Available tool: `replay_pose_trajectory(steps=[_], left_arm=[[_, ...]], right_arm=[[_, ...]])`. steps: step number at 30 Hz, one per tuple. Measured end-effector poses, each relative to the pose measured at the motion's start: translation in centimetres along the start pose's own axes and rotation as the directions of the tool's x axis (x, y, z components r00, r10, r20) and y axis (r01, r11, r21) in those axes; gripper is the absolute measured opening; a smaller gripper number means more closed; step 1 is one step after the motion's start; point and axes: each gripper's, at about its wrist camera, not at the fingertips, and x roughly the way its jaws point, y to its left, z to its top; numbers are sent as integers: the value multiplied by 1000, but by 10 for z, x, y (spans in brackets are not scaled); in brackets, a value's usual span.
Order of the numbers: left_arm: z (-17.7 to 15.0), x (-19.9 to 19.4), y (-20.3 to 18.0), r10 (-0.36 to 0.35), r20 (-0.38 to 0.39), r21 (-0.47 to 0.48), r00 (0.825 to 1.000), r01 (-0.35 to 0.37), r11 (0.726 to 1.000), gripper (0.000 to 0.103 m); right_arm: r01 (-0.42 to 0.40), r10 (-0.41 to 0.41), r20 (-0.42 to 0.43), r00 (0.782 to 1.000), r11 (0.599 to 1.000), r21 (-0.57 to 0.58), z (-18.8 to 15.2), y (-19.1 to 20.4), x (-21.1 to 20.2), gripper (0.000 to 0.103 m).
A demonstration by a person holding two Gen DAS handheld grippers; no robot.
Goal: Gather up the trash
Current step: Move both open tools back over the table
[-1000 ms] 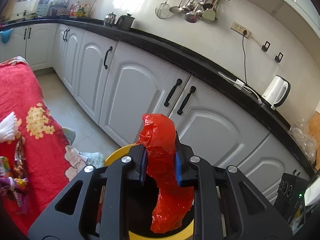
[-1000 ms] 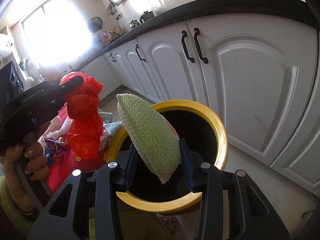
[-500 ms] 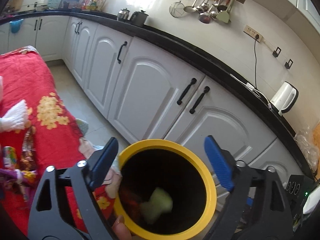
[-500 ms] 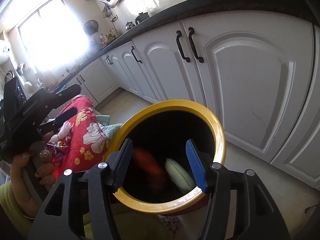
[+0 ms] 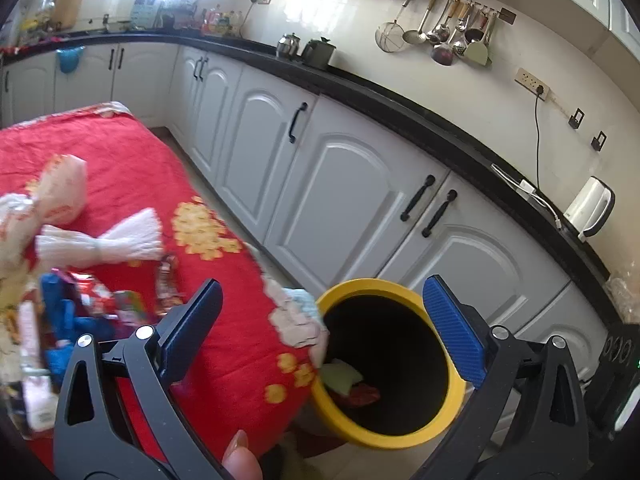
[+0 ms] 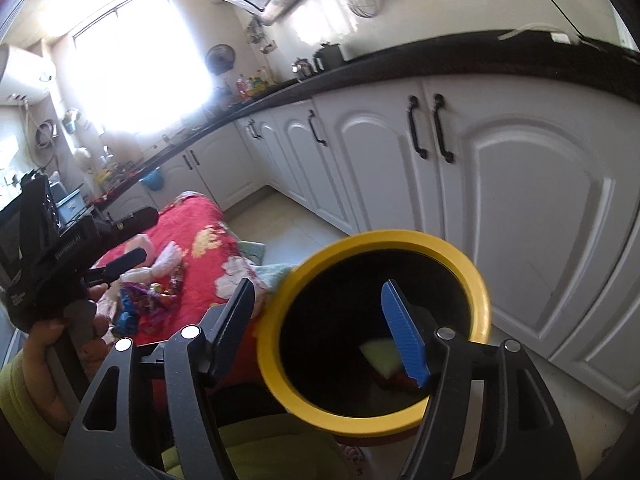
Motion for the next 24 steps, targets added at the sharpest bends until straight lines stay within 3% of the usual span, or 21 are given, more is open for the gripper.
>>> replay_pose_trajectory(steps=[14,24], left_arm=[[3,-52,35,69,70,38,995,-72,997,92],[9,-77,63,112,116,7,987,-114,993,92]], right_arm=[[-111,107,-31,994,983,-146,3,77,13,69],[-183,169,-78,983,952,-244,1,130,26,71]])
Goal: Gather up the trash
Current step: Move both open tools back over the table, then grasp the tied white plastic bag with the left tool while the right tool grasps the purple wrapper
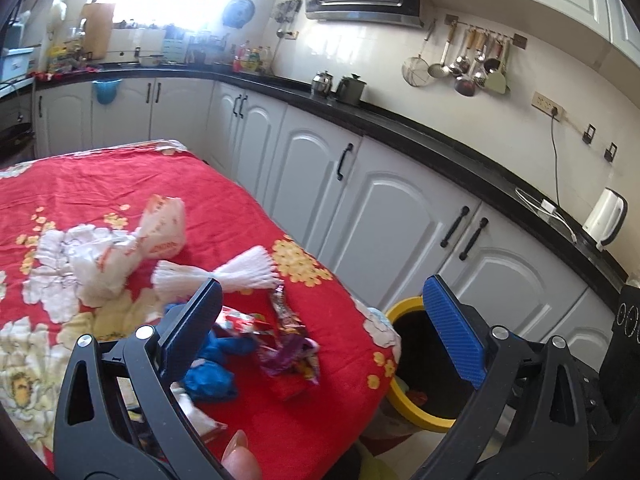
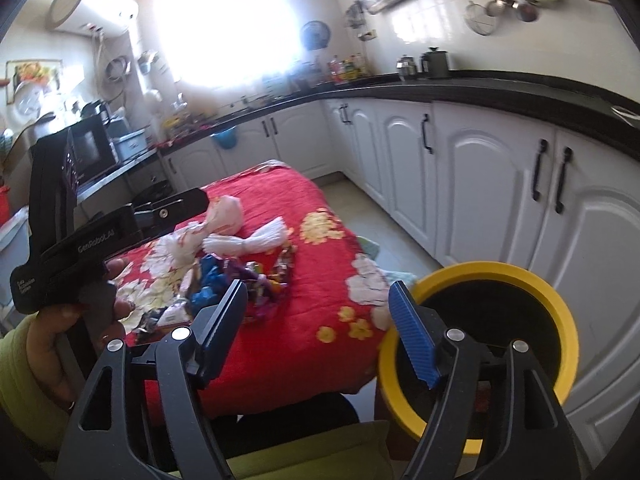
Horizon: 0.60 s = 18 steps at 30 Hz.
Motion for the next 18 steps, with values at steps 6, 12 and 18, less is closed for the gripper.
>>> replay_pose_trajectory(steps=[6,12,18], left_arm=[[7,-9,29,40,20,-49,999,-39,998,92],[14,-16,61,109,33,-94,994,-105,990,92],[20,-20,96,171,23,-136,985,-167,977,92]], right_arm=[[-36,34,-29,999,997,-62,7,28,17,73],[-62,55,-65,996,991,-115,9,49,36,73],[-86,65,-117,991,980,-178,10,71,65,73]])
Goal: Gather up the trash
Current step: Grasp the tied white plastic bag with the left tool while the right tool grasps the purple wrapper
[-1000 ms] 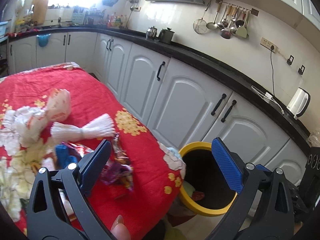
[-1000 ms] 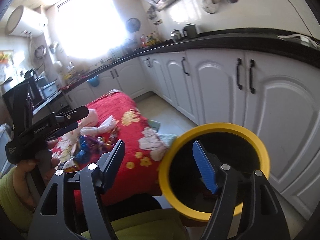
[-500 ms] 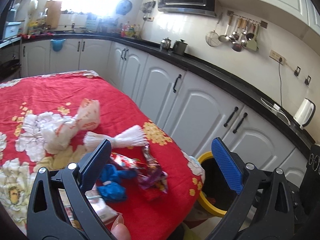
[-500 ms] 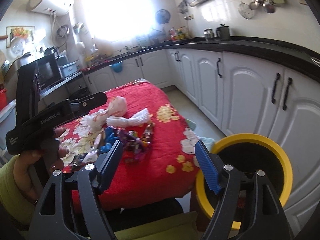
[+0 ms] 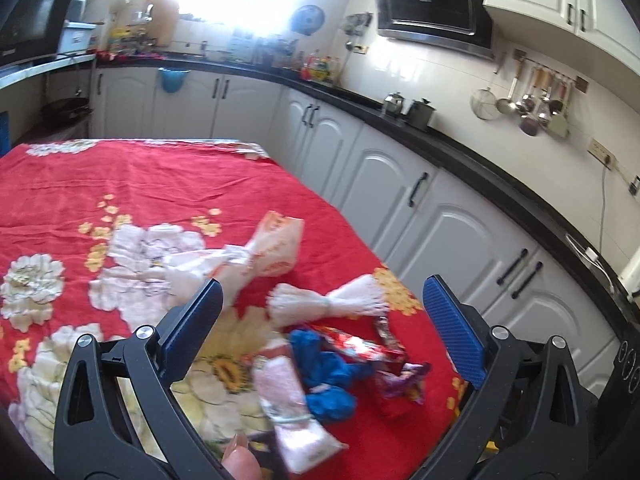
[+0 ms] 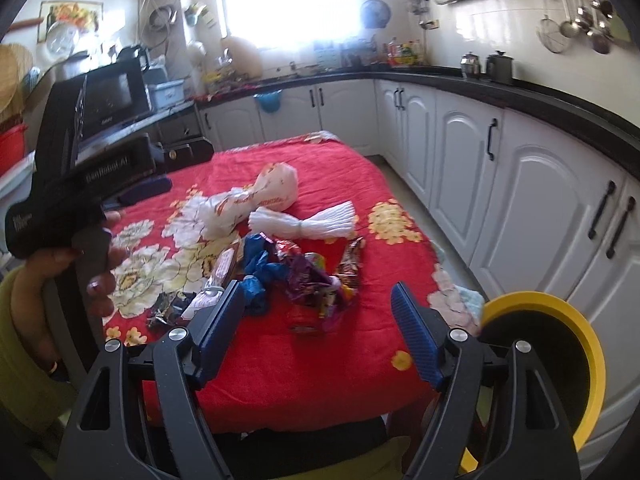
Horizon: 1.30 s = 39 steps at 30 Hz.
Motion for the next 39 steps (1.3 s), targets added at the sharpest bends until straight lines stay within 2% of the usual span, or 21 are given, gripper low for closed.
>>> replay_pose_trajectory(steps=[6,12,18,21,25,35,39], left_arm=[[4,6,29,51,-18,-29,999,-51,998,92],[10,24,57,96,-80,-25,992,-98,995,92],[16,56,76,144,-174,49,974,-137,989,92],[17,72,83,137,-226,65,964,-126,990,92],[19,88,87,143,-258,89,955,-124,988,92],[19,120,77,143,-300,212,943,-80,974,92],[18,130,78,137,-307,223,942,-68,972,92]], right_arm=[[-3,2,-31,1000,999,-46,8,10,25,73],[-1,-5,-77,997,997,-79,12,12,54,73],[-13,4,-112,994,997,-78,14,9,76,73],[-16,7,-126,992,997,-71,14,7,84,73],[-25,18,-145,989,999,-47,13,5,93,72],[-21,21,-169,985,1000,3,5,-7,96,48],[-34,42,-163,986,998,56,3,-18,91,45]])
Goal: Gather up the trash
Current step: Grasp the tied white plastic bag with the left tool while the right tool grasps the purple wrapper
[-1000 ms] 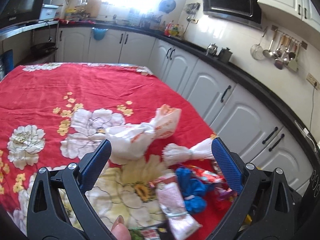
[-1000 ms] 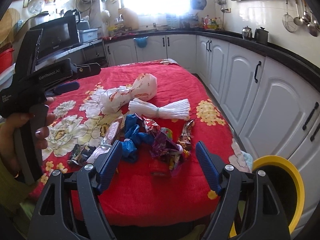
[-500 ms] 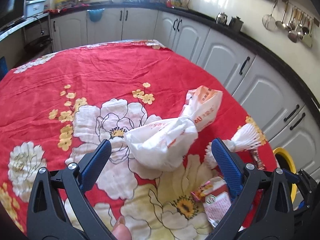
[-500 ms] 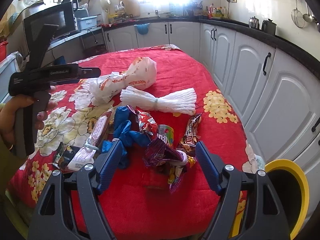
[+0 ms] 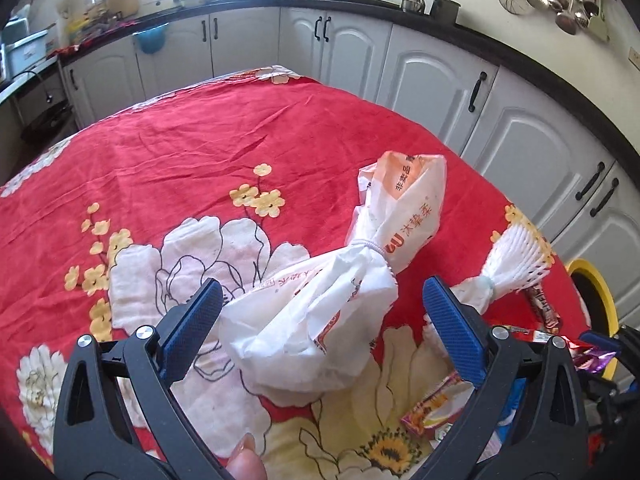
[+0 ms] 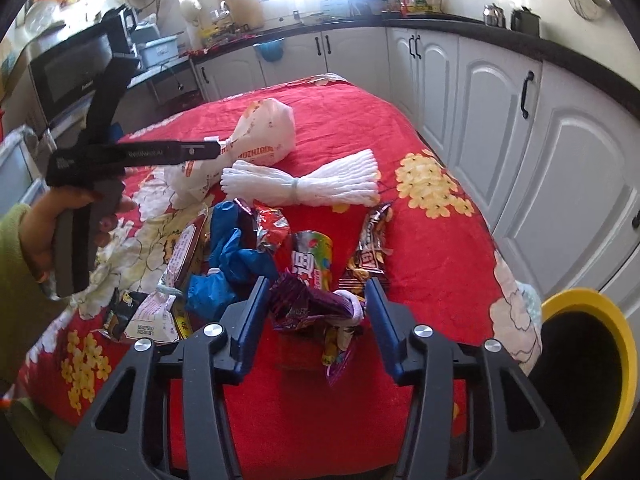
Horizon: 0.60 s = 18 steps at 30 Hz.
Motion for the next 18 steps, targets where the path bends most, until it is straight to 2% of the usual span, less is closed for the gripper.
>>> replay_pose_trajectory(steps=[3,6,9,14,16,18], left_arm=[[-1,5,4,-14,-12,-16,1000,14,1000,89],[-4,8,3,17,-17,9,1000,-17,1000,74],[-8,7,3,13,-9,21,1000,-13,1000,71],[-16,3,-2,13,6,57,1000,-13,998,55],[-19,0,-3,-12,11,60,1000,11,998,32],[-22,-2,-2,-21,10,52,1000,21,998,30]], right_arm=[[-5,5,7,1000,1000,22,-2,-4,-5,41],[-10,10,17,1000,999,39,-5,-7,-9,39],[-18,16,28,999,998,63,-7,-10,-13,38],[-24,20,42,999,995,101,-13,-15,-17,37],[-25,20,49,999,992,120,-16,-17,-20,37],[-28,21,54,998,991,131,-16,-20,-22,36]])
